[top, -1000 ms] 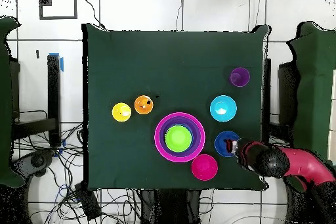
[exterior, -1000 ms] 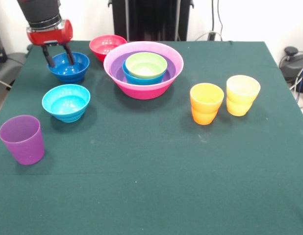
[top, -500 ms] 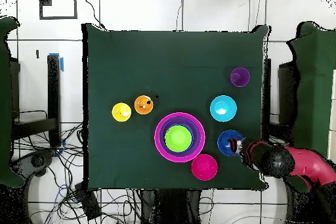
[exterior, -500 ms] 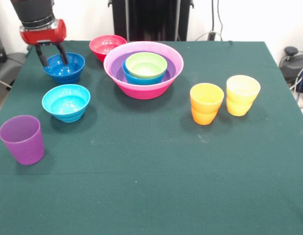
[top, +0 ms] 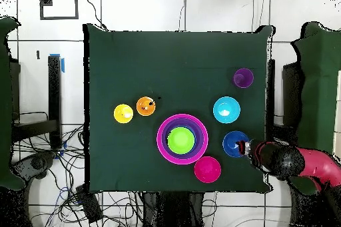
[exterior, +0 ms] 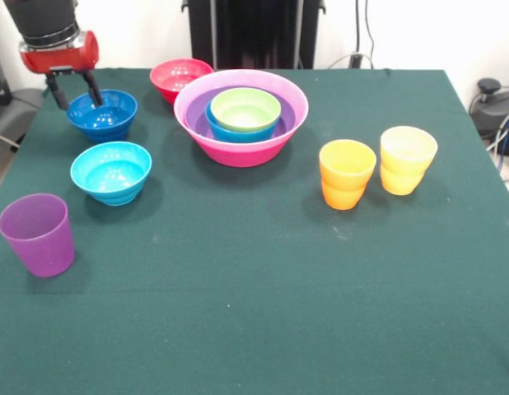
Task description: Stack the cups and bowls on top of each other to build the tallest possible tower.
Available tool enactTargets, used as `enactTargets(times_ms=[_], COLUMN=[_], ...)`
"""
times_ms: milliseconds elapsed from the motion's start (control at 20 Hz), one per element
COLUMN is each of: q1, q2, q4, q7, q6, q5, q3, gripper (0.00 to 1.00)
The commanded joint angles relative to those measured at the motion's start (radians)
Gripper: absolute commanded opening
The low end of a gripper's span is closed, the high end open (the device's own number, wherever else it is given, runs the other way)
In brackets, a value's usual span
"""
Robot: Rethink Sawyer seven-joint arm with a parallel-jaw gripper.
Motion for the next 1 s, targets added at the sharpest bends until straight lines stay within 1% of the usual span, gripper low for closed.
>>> enactTargets(times_ms=[50,300,450,750,1000], q1=[0.025,0.028,0.029,0.034,0.025], q2=[-0.007,0.004,-0.014,0.044,0.052], q4=[-0.073,-0.074,-0.064,-0.091,-0.103], q7=[-0.342,-0.34,-0.335,-0.331,-0.35], q6=[0.086,0.074,0.076,0.043,0.048], q5=[-0.007,-0.011,-0.005,-0.037,-0.038], q3=[0.026,0.018,0.021,0.003,0.003], gripper=[1.0,1.0,1.0,1.0,1.0])
